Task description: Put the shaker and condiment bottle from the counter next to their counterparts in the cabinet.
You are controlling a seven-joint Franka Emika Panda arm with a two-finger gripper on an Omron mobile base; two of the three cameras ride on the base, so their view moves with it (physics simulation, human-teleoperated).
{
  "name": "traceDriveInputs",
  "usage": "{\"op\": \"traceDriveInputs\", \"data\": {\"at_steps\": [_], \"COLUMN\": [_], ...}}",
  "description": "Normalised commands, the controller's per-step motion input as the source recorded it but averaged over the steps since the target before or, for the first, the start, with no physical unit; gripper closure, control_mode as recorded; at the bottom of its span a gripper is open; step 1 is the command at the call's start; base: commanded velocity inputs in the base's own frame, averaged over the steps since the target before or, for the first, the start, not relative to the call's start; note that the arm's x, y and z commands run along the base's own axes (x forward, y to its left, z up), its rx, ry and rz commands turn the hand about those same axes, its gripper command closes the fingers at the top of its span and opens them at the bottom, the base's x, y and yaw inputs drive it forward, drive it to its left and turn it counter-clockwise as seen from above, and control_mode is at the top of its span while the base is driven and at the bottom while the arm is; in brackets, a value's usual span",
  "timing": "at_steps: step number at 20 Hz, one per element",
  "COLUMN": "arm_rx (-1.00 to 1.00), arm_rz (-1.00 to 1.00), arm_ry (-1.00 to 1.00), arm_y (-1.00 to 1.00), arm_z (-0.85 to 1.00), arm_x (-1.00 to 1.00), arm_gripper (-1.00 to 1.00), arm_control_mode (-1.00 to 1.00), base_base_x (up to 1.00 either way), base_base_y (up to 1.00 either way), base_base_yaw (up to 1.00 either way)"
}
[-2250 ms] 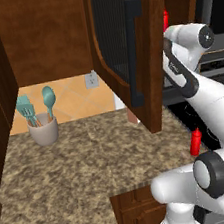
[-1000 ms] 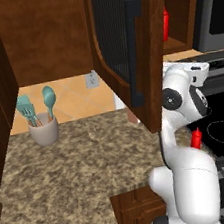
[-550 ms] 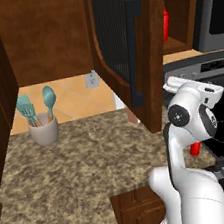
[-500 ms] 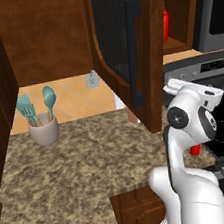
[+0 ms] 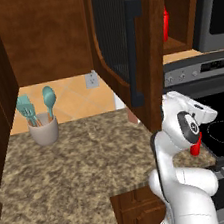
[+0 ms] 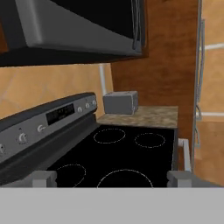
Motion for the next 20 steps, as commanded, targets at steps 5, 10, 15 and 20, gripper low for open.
{"op": "traceDriveInputs", "data": {"at_steps": [5,10,15,20], "arm_rx": [0.06,0.0,0.0,0.0], "arm_rz": [-0.17,0.0,0.0,-0.01], "arm_ry": [0.09,0.0,0.0,0.0], "arm_y": [-0.11,-0.02,-0.1,-0.19], "arm_z": [-0.48,-0.23,-0.9,-0.71], "arm_x": [-0.14,-0.06,-0.32,-0.11], "arm_gripper": [-1.0,-1.0,-1.0,-1.0], "arm_control_mode": [-1.0,-1.0,-1.0,-1.0], "base_base_x": [0.0,0.0,0.0,0.0], "base_base_y": [0.0,0.0,0.0,0.0], "base_base_yaw": [0.0,0.0,0.0,0.0]}}
